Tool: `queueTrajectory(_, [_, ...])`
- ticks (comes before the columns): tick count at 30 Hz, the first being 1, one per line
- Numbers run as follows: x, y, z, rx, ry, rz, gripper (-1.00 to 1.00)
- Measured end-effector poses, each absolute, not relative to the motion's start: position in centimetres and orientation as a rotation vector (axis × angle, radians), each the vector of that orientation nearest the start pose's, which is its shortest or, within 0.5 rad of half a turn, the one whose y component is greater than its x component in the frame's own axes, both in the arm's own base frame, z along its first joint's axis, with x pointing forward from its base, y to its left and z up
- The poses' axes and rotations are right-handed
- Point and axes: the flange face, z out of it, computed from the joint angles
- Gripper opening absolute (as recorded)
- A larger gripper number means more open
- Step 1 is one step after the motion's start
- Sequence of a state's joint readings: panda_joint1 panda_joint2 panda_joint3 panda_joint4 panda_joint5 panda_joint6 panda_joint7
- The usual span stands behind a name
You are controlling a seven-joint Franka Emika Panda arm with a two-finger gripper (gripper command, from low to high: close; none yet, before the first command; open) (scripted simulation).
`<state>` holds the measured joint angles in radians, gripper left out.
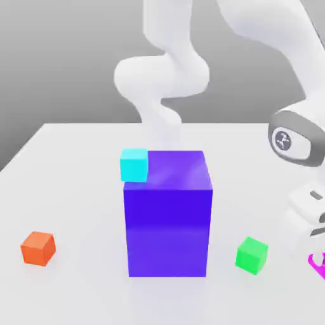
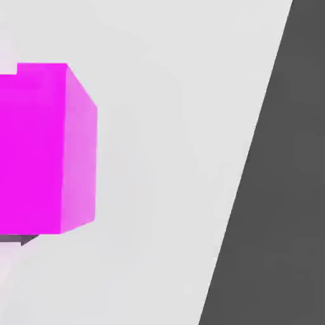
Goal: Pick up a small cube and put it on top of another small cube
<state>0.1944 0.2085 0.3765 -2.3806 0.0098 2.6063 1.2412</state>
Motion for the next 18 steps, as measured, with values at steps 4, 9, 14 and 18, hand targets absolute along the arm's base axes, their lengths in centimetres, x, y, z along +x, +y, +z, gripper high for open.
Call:
queueTrajectory(4, [39.5,25.5,25.6,-2.724,1.414,0.077,-1.0])
queueTrajectory(9, [35.6,21.5,25.1,-2.466,1.904,0.035,-1.0])
queueTrajectory(14, [34.6,19.7,23.6,-2.338,2.092,-0.01,-1.0])
queueTrajectory(18, [34.8,19.7,22.0,-2.331,2.099,-0.019,-1.0])
